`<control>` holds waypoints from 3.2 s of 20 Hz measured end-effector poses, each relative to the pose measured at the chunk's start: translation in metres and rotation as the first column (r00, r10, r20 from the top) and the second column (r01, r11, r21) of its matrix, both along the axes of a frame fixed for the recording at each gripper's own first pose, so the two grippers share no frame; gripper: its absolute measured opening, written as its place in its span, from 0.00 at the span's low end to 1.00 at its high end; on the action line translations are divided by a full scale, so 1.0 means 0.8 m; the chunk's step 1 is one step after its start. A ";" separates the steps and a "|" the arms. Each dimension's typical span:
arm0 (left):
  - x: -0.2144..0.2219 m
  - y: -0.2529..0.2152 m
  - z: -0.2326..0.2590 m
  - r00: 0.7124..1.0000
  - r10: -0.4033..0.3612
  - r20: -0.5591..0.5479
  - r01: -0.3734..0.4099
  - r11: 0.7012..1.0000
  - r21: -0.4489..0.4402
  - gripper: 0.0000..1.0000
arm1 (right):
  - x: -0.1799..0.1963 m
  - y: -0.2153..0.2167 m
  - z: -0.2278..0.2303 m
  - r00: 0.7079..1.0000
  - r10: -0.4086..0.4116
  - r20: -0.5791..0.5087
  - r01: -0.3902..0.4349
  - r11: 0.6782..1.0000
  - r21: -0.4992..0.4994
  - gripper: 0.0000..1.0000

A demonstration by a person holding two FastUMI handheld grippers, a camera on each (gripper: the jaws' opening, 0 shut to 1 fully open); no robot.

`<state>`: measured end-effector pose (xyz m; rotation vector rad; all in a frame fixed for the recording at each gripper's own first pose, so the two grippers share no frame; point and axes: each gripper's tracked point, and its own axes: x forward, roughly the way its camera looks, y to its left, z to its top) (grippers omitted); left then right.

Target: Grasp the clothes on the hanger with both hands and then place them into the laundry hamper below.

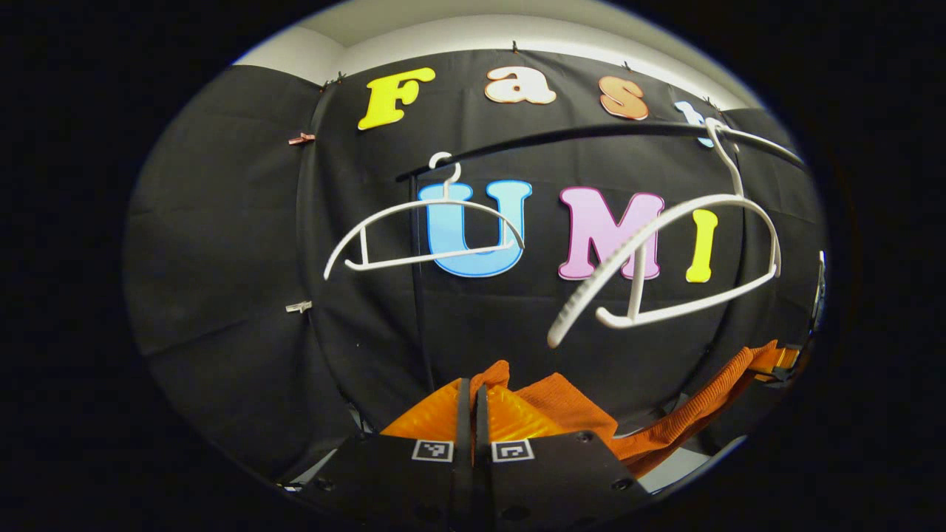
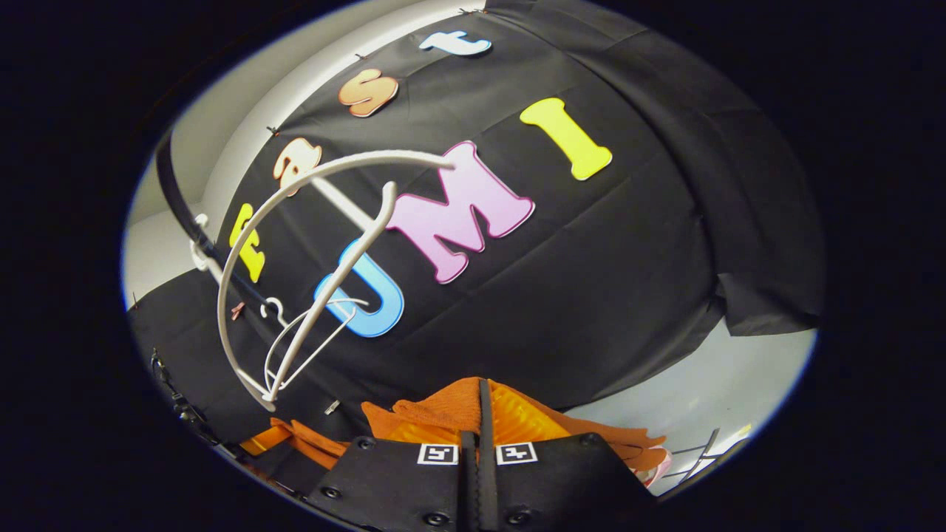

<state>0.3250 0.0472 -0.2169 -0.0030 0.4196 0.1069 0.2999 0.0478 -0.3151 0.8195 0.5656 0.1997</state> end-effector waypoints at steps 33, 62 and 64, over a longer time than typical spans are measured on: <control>-0.066 -0.161 -0.304 0.883 -0.228 -0.411 0.216 0.973 -0.076 0.14 | -0.123 0.042 -0.216 0.913 0.288 -0.290 -0.392 0.819 -0.419 0.54; -0.152 -0.131 -0.102 0.959 -0.239 -0.152 0.233 0.971 -0.062 0.97 | -0.176 0.000 0.000 0.994 0.085 -0.075 -0.113 0.781 -0.614 0.98; -0.159 -0.129 -0.075 0.966 -0.235 -0.110 0.228 0.971 -0.070 0.96 | -0.184 -0.006 0.035 0.997 0.074 -0.030 -0.077 0.777 -0.625 0.98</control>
